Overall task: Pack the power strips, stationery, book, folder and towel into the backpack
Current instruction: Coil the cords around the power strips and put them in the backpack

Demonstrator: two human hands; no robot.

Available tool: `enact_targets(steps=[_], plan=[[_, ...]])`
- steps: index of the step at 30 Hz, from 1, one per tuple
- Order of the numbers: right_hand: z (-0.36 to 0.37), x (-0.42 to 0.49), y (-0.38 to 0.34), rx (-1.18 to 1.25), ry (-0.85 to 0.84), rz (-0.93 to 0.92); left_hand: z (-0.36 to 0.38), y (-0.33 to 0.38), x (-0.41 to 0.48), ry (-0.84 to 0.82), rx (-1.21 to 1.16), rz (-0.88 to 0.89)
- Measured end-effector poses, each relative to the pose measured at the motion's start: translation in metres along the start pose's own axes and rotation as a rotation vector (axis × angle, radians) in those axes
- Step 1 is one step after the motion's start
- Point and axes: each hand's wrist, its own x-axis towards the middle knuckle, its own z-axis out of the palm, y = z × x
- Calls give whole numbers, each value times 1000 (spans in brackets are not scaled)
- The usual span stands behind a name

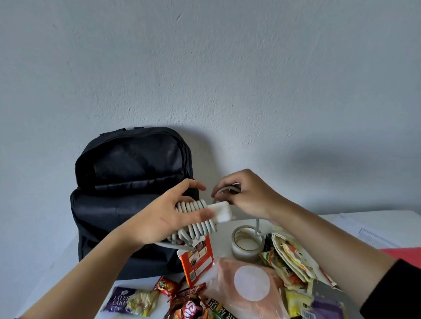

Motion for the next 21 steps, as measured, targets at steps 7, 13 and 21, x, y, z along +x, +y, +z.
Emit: enact_targets(steps=[7,13,21], plan=[[19,-9,-19,-239,101,-262,6,-4,7,-7,233,7],[16,-12,-19,-156,325,-378,0,-10,7,307,223,25],[18,-25,-21,280,140,-272,13,12,0,422,-628,-52]])
